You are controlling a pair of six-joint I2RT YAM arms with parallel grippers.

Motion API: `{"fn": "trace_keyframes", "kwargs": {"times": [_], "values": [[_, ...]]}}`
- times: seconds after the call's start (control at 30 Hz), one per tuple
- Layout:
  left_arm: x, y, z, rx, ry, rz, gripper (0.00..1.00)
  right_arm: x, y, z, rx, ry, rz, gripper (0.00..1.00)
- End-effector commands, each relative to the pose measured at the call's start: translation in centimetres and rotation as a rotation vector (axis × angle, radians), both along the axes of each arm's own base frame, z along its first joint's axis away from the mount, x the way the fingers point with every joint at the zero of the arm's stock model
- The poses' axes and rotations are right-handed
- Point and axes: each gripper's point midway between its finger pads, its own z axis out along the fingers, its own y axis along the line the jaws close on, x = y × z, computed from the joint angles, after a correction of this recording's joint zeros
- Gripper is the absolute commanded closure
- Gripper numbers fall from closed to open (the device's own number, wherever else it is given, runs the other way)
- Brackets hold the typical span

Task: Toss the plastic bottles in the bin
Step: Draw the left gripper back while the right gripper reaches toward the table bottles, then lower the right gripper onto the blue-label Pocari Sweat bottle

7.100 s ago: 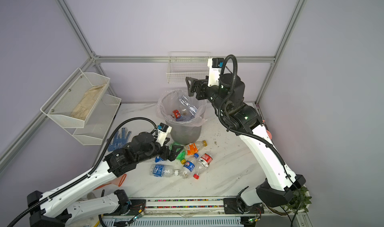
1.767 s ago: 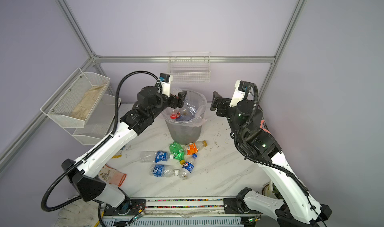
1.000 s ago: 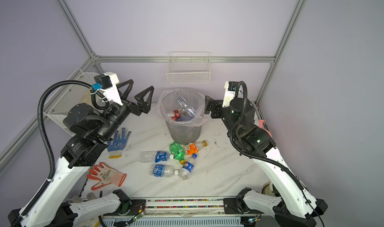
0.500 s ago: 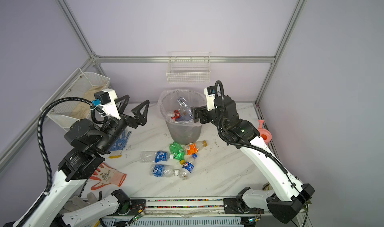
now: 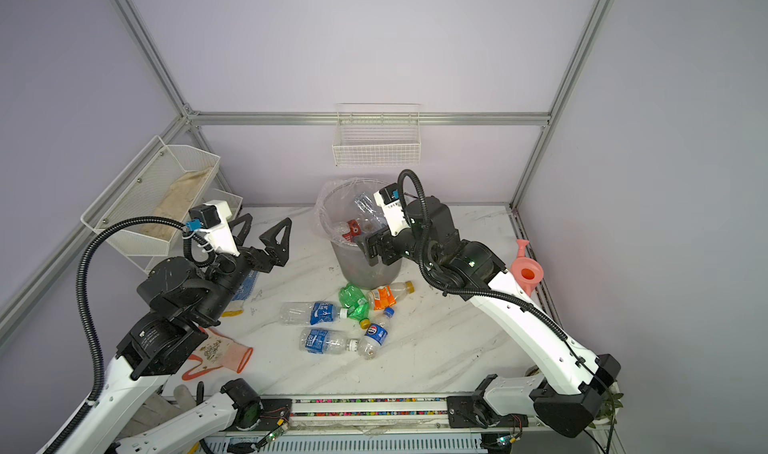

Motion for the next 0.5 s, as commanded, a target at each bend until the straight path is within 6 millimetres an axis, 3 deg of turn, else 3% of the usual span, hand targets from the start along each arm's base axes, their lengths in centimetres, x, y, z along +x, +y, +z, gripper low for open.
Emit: {"fn": "trace_keyframes", "kwargs": {"times": [0.0,0.47], "values": [[0.5,1.1,-1.4,-0.025,0.037,0.06,0.0,-1.2,1.3,-0.6,-0.074,-0.019,0.067,0.02],[4.5,6.8,-8.6,-0.285,0.31,0.17,0.0,-5.8,5.3,-4.2,-0.17,-0.016,0.251,0.06]]}}
